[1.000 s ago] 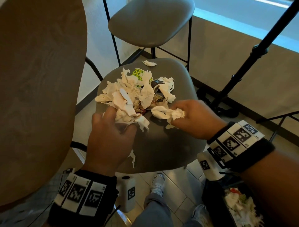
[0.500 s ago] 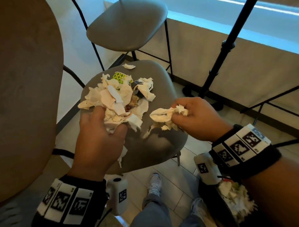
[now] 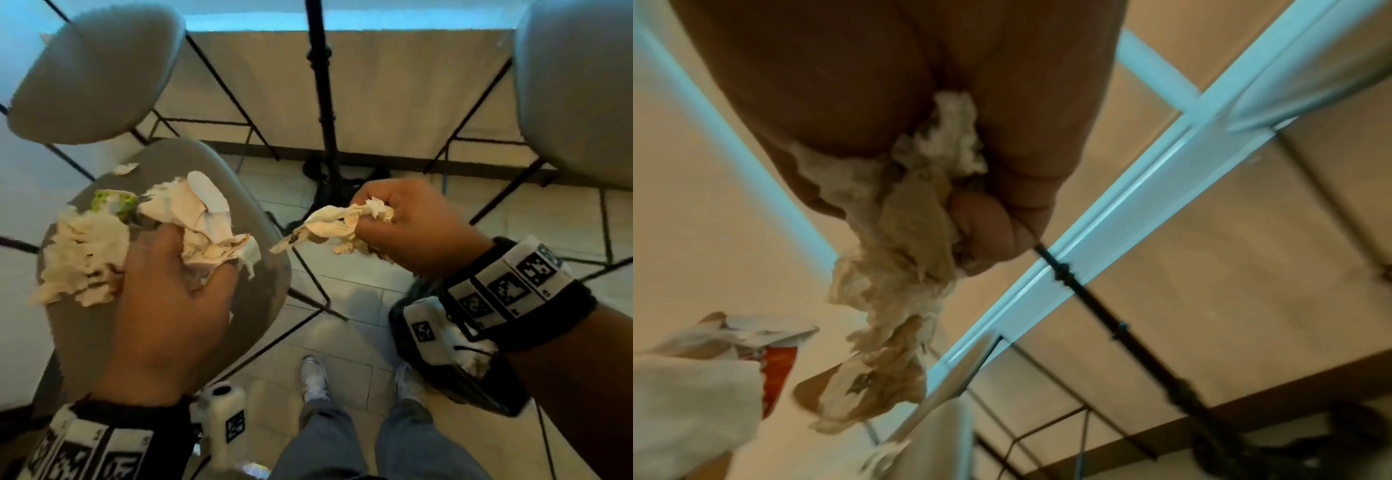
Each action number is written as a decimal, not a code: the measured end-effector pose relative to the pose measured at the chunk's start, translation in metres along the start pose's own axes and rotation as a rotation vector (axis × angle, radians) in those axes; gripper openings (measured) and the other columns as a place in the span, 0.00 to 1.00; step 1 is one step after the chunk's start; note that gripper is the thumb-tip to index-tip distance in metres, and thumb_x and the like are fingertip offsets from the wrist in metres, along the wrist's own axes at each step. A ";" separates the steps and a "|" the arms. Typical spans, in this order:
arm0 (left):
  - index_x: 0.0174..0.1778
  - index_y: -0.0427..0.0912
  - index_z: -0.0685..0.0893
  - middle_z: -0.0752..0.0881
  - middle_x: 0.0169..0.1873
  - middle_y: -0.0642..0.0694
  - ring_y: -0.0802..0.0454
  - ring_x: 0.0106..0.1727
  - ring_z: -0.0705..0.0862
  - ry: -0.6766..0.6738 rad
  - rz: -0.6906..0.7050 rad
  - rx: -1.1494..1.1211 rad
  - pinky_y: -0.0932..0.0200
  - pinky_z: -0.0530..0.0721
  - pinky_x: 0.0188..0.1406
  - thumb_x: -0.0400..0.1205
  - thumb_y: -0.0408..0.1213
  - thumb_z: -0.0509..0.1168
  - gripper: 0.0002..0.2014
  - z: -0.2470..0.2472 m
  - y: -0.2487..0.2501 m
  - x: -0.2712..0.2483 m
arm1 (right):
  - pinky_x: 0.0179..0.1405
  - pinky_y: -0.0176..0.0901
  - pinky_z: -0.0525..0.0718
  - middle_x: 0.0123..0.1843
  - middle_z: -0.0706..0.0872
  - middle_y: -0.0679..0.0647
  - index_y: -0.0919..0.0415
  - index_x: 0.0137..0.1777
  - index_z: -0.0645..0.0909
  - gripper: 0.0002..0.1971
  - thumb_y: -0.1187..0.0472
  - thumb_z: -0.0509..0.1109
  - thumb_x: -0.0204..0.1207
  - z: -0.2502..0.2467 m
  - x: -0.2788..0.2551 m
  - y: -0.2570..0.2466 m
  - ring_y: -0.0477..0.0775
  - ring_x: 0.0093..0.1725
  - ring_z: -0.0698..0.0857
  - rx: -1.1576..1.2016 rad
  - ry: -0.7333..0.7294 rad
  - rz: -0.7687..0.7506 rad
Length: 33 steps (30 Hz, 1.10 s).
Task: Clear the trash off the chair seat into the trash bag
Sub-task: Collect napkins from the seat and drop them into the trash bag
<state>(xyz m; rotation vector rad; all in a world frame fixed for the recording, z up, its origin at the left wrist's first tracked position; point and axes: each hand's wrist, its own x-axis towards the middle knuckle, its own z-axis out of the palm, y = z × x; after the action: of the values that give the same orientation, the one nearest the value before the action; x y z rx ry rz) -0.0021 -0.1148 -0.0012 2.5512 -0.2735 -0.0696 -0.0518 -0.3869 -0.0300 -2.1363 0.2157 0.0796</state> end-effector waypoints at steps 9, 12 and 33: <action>0.54 0.48 0.80 0.83 0.47 0.45 0.48 0.49 0.83 -0.535 0.540 -0.088 0.47 0.84 0.48 0.78 0.47 0.69 0.12 0.218 0.143 0.011 | 0.33 0.43 0.79 0.31 0.86 0.53 0.59 0.43 0.87 0.07 0.57 0.71 0.76 -0.083 -0.153 0.221 0.47 0.28 0.82 0.050 0.487 0.497; 0.53 0.54 0.76 0.74 0.48 0.50 0.63 0.44 0.73 -0.725 0.672 -0.041 0.78 0.72 0.46 0.73 0.54 0.65 0.16 0.295 0.170 -0.013 | 0.33 0.55 0.85 0.31 0.87 0.58 0.59 0.40 0.86 0.08 0.56 0.69 0.73 -0.078 -0.206 0.294 0.57 0.31 0.86 0.104 0.568 0.652; 0.82 0.55 0.65 0.74 0.76 0.46 0.45 0.69 0.81 -1.237 0.351 0.514 0.47 0.82 0.66 0.72 0.65 0.73 0.44 0.635 -0.001 -0.058 | 0.41 0.49 0.77 0.47 0.88 0.67 0.67 0.62 0.83 0.35 0.34 0.71 0.75 0.125 -0.207 0.595 0.60 0.41 0.84 0.808 0.483 1.420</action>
<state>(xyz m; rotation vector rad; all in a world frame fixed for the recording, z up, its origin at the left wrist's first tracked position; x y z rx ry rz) -0.1266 -0.4417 -0.5337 2.5172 -1.3100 -1.6145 -0.3615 -0.5717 -0.5609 -0.8332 1.6779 0.2388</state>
